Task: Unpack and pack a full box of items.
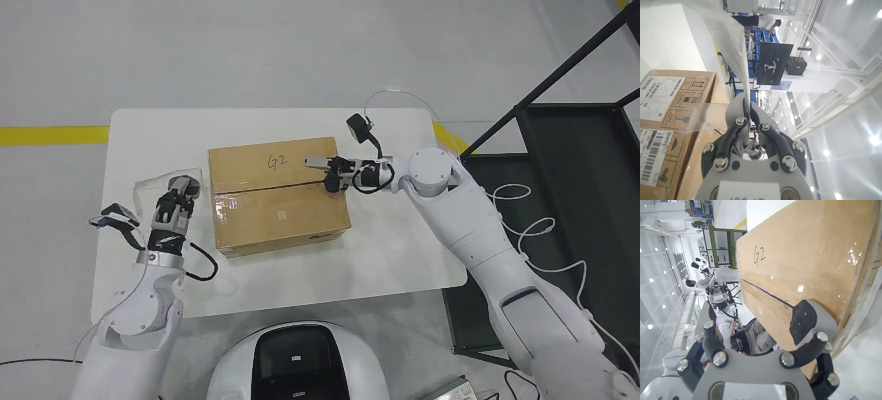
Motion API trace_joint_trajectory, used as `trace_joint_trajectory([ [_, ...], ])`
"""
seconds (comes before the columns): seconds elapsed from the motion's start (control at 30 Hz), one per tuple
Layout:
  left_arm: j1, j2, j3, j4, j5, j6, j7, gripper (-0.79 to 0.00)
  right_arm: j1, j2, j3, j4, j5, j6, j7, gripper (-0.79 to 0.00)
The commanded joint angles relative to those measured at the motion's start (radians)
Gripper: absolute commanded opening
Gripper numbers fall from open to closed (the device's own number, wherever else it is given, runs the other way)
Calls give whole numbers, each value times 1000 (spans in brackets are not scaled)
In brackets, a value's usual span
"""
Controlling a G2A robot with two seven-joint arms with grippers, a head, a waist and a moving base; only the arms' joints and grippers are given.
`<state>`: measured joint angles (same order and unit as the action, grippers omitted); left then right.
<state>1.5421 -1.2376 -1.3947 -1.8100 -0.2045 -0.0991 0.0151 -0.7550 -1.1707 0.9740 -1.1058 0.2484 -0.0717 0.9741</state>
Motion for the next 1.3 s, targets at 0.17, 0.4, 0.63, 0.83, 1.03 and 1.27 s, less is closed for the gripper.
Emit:
trace_joint_trajectory([
  [0.17, -39, -7, 52, 8, 106, 48, 14, -650, -13, 2, 10, -18, -4, -4, 1, 0],
  [0.4, -53, -13, 87, 14, 181, 61, 26, 0, -24, 2, 16, -25, -2, -5, 0, 0],
  [0.63, -62, -20, 104, 14, 198, 70, 34, 0, -25, 2, 18, -24, 2, -6, 1, 0],
  [0.83, -62, -29, 128, 11, 164, 65, 27, 0, -25, 2, 18, -24, 2, -6, 1, 0],
  [1.03, 29, -27, 90, -27, 11, -56, -48, 0, -25, 2, 18, -24, 2, -6, 1, 0],
  [1.27, 25, -32, 83, -6, -36, -134, -72, 0, -25, 2, 18, -24, 2, -6, 1, 0],
])
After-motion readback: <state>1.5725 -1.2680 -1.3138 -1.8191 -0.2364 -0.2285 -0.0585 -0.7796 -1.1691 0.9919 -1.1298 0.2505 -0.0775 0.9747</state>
